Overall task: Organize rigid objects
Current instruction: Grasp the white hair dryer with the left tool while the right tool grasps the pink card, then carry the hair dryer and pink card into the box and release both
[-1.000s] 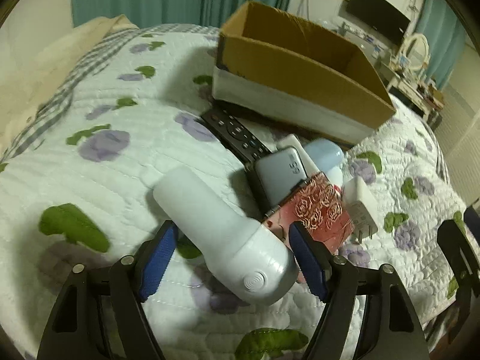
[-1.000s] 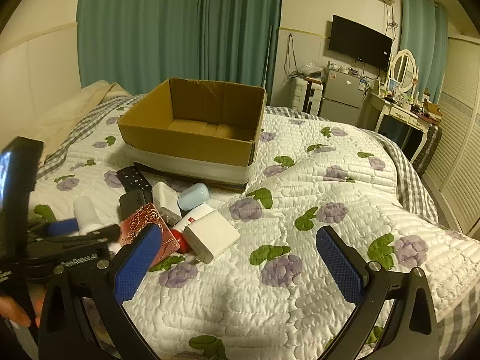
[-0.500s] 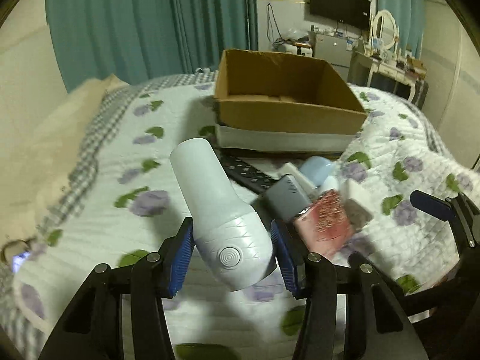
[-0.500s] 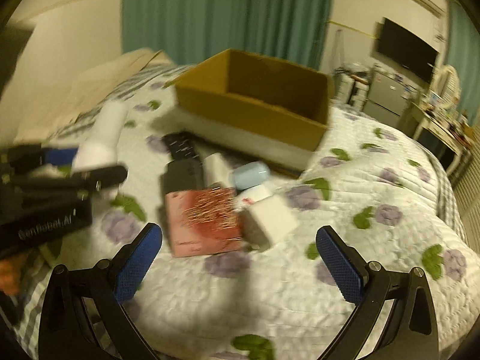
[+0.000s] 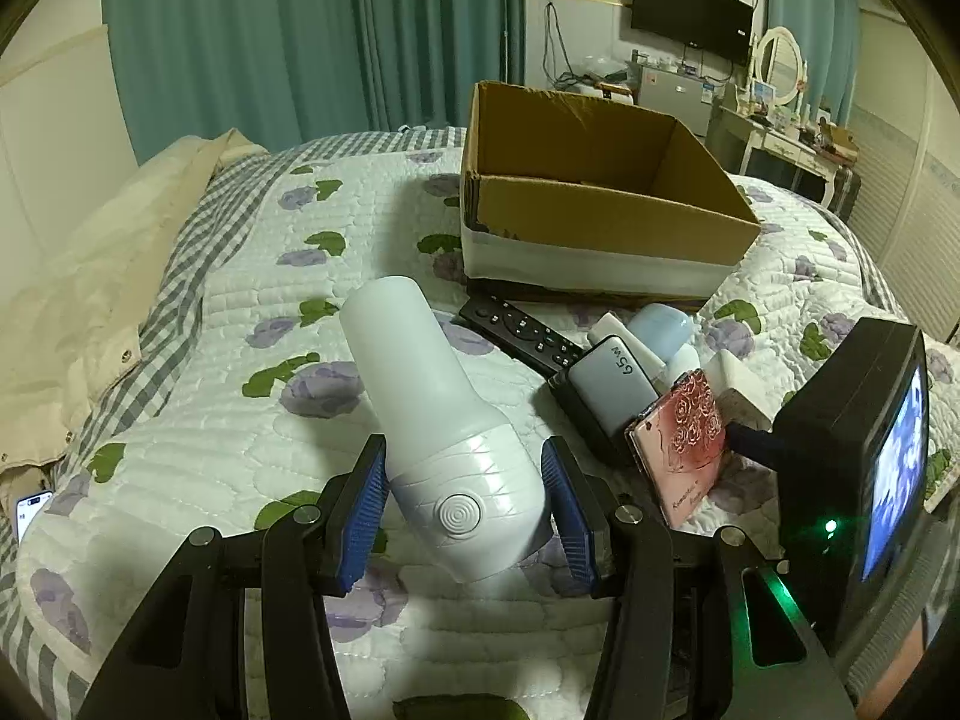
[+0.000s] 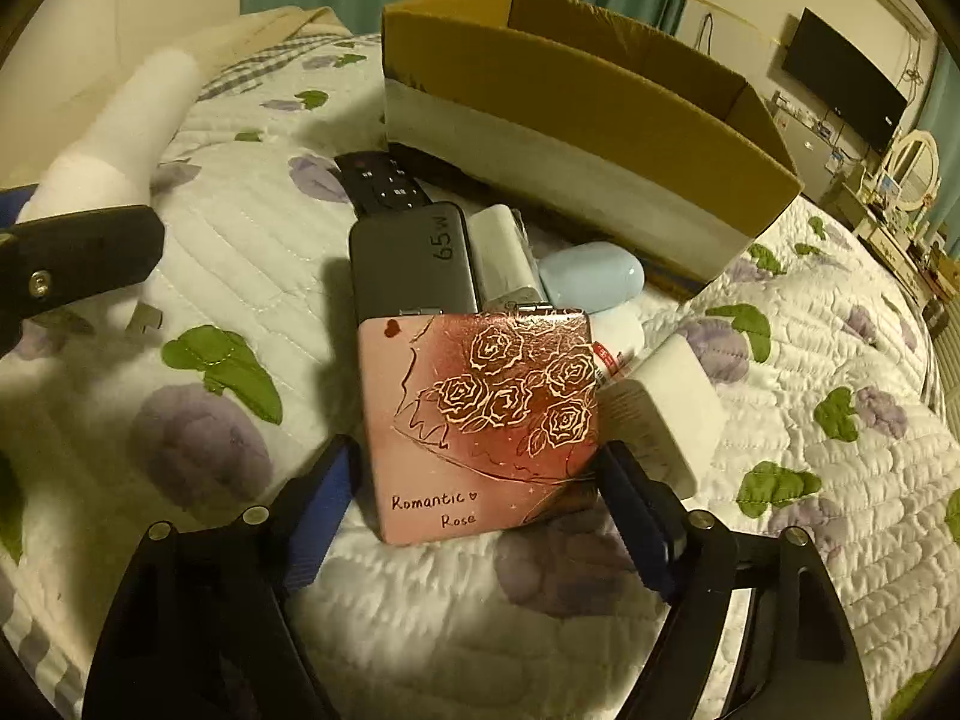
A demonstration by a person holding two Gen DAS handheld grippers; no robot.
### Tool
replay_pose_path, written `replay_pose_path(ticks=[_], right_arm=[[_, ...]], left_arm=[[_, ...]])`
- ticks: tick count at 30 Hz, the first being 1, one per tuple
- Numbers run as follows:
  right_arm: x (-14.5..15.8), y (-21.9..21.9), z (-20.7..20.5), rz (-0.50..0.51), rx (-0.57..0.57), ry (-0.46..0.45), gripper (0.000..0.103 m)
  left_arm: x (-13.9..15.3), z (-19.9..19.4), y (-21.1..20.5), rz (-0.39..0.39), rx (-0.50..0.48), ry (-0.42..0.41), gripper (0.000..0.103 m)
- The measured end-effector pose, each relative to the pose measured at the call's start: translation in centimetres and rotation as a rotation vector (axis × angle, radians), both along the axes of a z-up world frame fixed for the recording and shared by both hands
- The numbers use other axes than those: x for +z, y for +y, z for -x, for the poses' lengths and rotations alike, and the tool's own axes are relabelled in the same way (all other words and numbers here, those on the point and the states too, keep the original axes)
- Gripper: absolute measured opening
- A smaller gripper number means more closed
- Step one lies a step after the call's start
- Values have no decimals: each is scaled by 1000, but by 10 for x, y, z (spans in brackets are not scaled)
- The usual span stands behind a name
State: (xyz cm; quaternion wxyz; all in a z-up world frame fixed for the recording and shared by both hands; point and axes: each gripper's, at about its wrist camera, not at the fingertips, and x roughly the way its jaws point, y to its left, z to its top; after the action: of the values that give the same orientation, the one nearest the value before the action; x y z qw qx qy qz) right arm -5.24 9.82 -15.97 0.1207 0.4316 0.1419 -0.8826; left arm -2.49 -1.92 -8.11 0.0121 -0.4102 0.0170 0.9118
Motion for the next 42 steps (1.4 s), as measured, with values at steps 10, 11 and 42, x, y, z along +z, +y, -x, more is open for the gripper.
replay_pose_path(ticks=[10,11,42], right_arm=[[35,39,-13,97,-25,36,29],[40,40,-14,76,-43,64,21],[205,60,30,218,72,287,9]], left_arm=[[1,-1,7,-6,-14,3,52],[0,-1,9,-4,-18,1,52],[115,46,50,-7,-101,212,52]])
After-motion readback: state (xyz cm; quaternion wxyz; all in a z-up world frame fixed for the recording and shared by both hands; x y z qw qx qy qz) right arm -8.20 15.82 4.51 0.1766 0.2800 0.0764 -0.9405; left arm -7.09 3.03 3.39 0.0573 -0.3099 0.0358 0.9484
